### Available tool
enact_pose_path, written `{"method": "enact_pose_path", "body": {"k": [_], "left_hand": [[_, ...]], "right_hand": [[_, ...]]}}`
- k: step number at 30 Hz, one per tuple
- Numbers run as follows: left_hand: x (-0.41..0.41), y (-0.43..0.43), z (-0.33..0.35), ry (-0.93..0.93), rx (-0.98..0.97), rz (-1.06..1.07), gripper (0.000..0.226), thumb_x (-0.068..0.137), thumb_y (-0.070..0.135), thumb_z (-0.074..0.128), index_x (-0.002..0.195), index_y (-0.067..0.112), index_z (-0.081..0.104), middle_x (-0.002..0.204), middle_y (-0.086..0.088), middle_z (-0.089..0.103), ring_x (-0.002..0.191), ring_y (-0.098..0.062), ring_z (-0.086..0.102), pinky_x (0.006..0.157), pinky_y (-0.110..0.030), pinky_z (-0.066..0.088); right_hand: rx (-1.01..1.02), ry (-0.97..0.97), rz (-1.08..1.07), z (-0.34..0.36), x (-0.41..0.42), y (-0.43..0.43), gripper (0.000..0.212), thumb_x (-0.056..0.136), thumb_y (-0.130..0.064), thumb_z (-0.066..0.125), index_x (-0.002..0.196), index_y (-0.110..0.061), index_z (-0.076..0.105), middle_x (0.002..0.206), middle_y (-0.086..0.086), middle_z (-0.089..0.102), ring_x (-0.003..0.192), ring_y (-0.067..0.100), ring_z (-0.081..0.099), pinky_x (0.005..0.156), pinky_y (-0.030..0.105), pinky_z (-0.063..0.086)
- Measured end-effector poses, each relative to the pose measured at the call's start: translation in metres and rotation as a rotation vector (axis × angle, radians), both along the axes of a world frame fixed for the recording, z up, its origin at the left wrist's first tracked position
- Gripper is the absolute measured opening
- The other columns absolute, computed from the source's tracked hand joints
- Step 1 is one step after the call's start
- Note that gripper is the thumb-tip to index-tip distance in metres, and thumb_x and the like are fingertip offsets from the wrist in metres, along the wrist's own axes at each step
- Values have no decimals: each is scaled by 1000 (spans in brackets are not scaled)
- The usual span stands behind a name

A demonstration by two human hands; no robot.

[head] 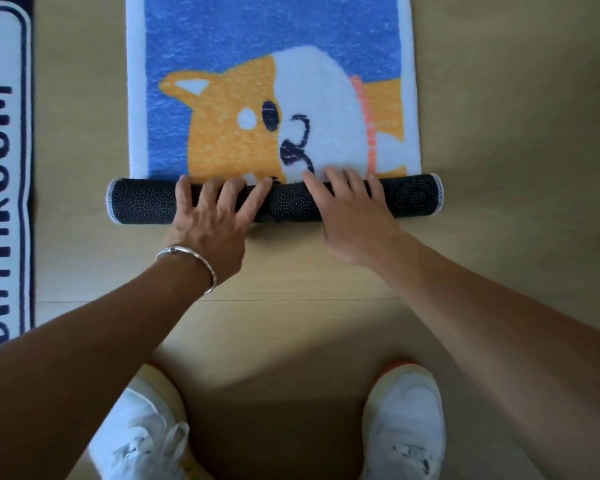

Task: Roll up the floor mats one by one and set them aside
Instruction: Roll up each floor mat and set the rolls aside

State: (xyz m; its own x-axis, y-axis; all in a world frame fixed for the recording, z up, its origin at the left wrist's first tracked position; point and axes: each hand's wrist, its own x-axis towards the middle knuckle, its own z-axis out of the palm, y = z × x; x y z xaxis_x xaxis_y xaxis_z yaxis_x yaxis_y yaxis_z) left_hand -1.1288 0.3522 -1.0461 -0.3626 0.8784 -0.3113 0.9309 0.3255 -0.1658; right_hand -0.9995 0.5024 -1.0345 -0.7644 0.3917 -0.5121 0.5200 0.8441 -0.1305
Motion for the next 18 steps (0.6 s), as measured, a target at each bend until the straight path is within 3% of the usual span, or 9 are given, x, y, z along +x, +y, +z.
{"method": "enact_pose_path", "body": {"k": [3, 6, 9, 12, 16, 18], "left_hand": [[11, 12, 5, -30, -73, 100, 72, 83, 25, 48, 145, 26, 11, 119, -8, 42, 106, -29, 43, 98, -53, 29], [24, 4, 9, -76, -98, 121, 63, 83, 24, 42, 141, 26, 19, 112, -8, 44, 103, -28, 44, 95, -49, 32], [43, -25, 9, -125, -48, 112, 63, 73, 24, 50, 135, 22, 38, 100, -11, 50, 92, -30, 48, 87, -49, 37], [68, -55, 5, -168, 68, 120, 63, 56, 20, 63, 118, 15, 56, 83, -14, 51, 75, -32, 50, 76, -50, 42], [94, -84, 5, -203, 38, 122, 72, 49, 27, 69, 118, 15, 51, 81, -14, 50, 72, -32, 48, 76, -51, 41], [96, -86, 3, -204, 41, 124, 71, 56, 42, 70, 117, 16, 46, 82, -13, 51, 72, -31, 49, 75, -51, 41]], "right_hand": [[20, 46, 0, 5, 4, -5, 76, 83, -3, 50, 146, -29, 17, 139, 6, 33, 128, 25, 31, 111, 48, 18], [16, 68, 11, 5, 19, -16, 67, 86, -7, 49, 143, -29, 23, 127, 3, 41, 117, 23, 38, 107, 47, 24], [12, 83, 20, 4, 45, -42, 64, 83, -8, 51, 140, -29, 30, 119, 1, 44, 111, 24, 42, 100, 45, 29], [20, 98, -2, -1, 73, -74, 63, 69, -9, 63, 128, -26, 46, 105, 3, 51, 98, 26, 50, 90, 46, 35], [52, 139, 9, -6, 98, -100, 61, 53, -17, 73, 112, -21, 57, 90, 6, 55, 81, 28, 54, 77, 45, 42], [53, 141, 7, -5, 98, -101, 61, 49, -20, 74, 108, -21, 60, 87, 6, 56, 78, 28, 55, 74, 45, 44]]}}
